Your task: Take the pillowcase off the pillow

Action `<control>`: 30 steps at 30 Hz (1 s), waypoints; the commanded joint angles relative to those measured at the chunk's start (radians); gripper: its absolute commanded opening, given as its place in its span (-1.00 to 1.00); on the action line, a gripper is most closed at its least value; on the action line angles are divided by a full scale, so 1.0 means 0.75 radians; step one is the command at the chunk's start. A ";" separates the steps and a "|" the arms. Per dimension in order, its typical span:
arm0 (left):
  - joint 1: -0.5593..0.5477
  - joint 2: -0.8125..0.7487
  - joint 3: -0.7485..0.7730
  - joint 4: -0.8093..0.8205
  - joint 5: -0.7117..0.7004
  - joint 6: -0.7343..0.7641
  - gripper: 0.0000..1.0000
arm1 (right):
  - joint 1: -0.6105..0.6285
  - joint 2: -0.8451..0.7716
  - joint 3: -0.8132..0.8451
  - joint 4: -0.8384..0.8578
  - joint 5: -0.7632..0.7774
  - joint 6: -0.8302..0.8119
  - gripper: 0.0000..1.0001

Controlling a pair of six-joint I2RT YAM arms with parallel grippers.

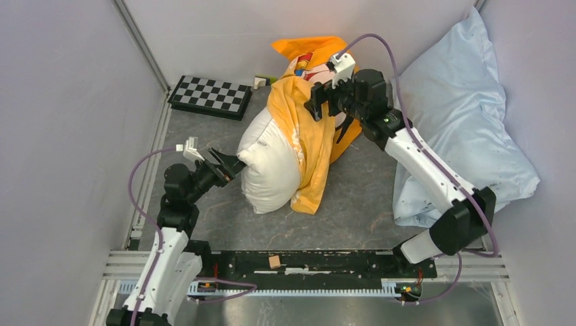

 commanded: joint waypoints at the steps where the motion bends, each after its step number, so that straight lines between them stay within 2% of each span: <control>1: -0.141 0.067 -0.001 0.326 0.042 -0.091 1.00 | -0.013 -0.103 -0.072 0.056 0.061 -0.035 0.96; 4: -0.204 0.139 0.058 0.218 -0.100 -0.024 0.99 | -0.013 -0.161 -0.114 -0.001 0.187 -0.016 0.96; 7: -0.205 0.229 0.149 -0.046 -0.358 0.024 0.96 | -0.021 -0.318 -0.313 0.092 0.300 -0.012 0.96; 10: -0.193 0.345 0.220 -0.242 -0.605 -0.014 1.00 | -0.052 -0.358 -0.399 0.094 0.306 -0.026 0.96; 13: -0.115 0.484 0.263 -0.253 -0.559 -0.073 1.00 | -0.086 -0.339 -0.473 0.082 0.300 -0.007 0.96; 15: -0.093 0.535 0.267 -0.194 -0.503 -0.081 1.00 | -0.103 -0.345 -0.575 0.142 0.193 0.014 0.96; 17: -0.088 0.557 0.282 -0.191 -0.527 -0.067 1.00 | -0.110 -0.339 -0.652 0.243 0.056 0.035 0.96; 24: -0.043 0.443 0.373 -0.458 -0.773 0.007 1.00 | -0.111 -0.142 -0.591 0.400 -0.334 0.103 0.96; 27: -0.040 0.300 0.363 -0.563 -0.883 0.034 1.00 | -0.110 -0.119 -0.594 0.481 -0.403 0.147 0.96; 30: -0.035 0.148 0.364 -0.763 -1.114 -0.022 1.00 | -0.110 -0.114 -0.593 0.505 -0.412 0.149 0.96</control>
